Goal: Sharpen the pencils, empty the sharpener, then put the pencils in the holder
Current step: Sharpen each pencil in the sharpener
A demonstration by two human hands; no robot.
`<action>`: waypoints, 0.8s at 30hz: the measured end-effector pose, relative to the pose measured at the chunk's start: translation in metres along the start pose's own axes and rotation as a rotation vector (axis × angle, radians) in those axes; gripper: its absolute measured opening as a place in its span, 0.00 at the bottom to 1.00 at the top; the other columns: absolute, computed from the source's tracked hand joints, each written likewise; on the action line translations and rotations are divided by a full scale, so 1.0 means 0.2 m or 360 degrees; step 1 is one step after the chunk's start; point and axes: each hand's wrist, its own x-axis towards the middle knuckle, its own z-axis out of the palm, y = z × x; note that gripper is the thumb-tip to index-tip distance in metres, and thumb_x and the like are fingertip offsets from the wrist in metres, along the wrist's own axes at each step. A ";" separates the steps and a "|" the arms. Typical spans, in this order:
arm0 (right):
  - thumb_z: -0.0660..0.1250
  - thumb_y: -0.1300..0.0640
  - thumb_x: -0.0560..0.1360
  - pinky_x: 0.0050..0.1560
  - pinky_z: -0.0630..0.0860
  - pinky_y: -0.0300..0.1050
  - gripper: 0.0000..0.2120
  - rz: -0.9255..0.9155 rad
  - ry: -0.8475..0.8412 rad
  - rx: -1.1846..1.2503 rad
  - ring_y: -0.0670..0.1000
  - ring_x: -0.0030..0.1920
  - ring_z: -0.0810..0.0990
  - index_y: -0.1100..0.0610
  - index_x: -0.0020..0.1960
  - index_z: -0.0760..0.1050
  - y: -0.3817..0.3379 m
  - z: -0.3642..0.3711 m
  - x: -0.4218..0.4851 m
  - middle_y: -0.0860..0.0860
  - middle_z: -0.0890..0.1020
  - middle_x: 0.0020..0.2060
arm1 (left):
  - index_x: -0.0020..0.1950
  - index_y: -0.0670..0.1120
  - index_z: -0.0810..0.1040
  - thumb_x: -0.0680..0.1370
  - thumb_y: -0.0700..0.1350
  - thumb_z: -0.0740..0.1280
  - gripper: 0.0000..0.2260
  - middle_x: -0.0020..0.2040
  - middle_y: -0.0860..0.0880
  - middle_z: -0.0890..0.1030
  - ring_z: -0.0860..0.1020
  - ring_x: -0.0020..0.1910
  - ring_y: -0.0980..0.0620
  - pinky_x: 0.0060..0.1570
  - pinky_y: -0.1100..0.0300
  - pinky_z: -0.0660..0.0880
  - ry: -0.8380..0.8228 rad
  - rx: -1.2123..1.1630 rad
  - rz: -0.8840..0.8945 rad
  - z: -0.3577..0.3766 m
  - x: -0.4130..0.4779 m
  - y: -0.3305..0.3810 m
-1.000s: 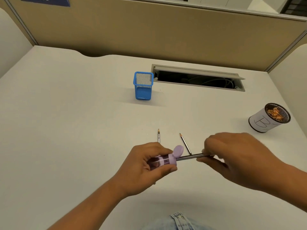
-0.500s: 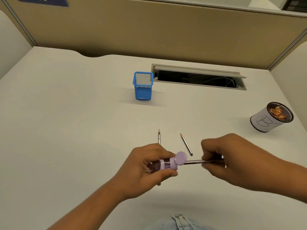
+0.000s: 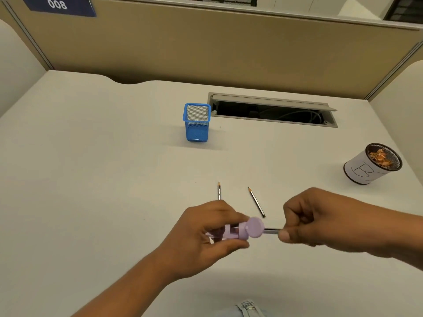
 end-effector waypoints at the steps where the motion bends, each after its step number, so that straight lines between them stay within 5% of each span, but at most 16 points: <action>1: 0.75 0.50 0.71 0.30 0.66 0.39 0.13 0.0021 -0.0045 0.0017 0.46 0.27 0.70 0.52 0.31 0.76 0.00 0.00 0.00 0.46 0.77 0.24 | 0.53 0.49 0.83 0.72 0.46 0.76 0.11 0.42 0.55 0.81 0.74 0.37 0.58 0.36 0.68 0.70 -0.0020 -0.0001 0.0000 0.00 -0.01 0.00; 7: 0.68 0.45 0.73 0.33 0.74 0.39 0.07 -0.0539 0.0431 -0.0952 0.45 0.34 0.77 0.44 0.43 0.71 0.01 0.01 -0.04 0.43 0.80 0.32 | 0.50 0.49 0.85 0.71 0.39 0.77 0.10 0.40 0.55 0.79 0.77 0.33 0.55 0.28 0.59 0.78 -0.0004 -0.0422 -0.0425 -0.03 -0.03 0.03; 10: 0.64 0.45 0.77 0.25 0.72 0.48 0.10 -0.1031 0.0868 -0.1632 0.51 0.30 0.75 0.48 0.41 0.72 0.02 -0.02 -0.05 0.46 0.77 0.30 | 0.49 0.47 0.85 0.71 0.38 0.76 0.09 0.40 0.54 0.79 0.77 0.32 0.53 0.29 0.57 0.78 0.0046 -0.0572 -0.0509 -0.02 -0.03 0.05; 13: 0.63 0.50 0.80 0.23 0.70 0.49 0.16 -0.1318 0.1036 -0.1728 0.57 0.28 0.72 0.57 0.36 0.76 0.04 -0.01 -0.04 0.51 0.76 0.28 | 0.49 0.46 0.85 0.70 0.41 0.77 0.09 0.42 0.46 0.79 0.75 0.28 0.52 0.28 0.59 0.76 0.0152 -0.0652 -0.0492 -0.02 -0.03 0.06; 17: 0.60 0.38 0.77 0.23 0.67 0.46 0.17 -0.0847 0.0731 -0.1188 0.50 0.25 0.69 0.48 0.36 0.67 0.02 0.02 -0.05 0.48 0.75 0.26 | 0.51 0.50 0.85 0.70 0.43 0.76 0.10 0.42 0.53 0.79 0.75 0.33 0.55 0.28 0.61 0.75 0.0152 -0.0356 -0.0283 -0.02 -0.04 0.05; 21: 0.74 0.48 0.72 0.25 0.62 0.38 0.19 -0.0060 0.0069 -0.0058 0.46 0.24 0.63 0.52 0.30 0.67 -0.02 0.01 -0.04 0.48 0.73 0.25 | 0.53 0.49 0.84 0.71 0.42 0.77 0.12 0.43 0.56 0.80 0.76 0.38 0.57 0.37 0.69 0.71 0.0093 -0.0033 -0.0067 -0.01 -0.07 0.04; 24: 0.73 0.44 0.71 0.27 0.69 0.40 0.16 -0.0138 0.0169 -0.0295 0.45 0.25 0.71 0.51 0.34 0.71 0.01 0.03 -0.04 0.47 0.78 0.26 | 0.53 0.50 0.84 0.70 0.44 0.77 0.12 0.42 0.56 0.80 0.76 0.36 0.57 0.35 0.68 0.71 0.0090 -0.0053 -0.0122 -0.01 -0.08 0.03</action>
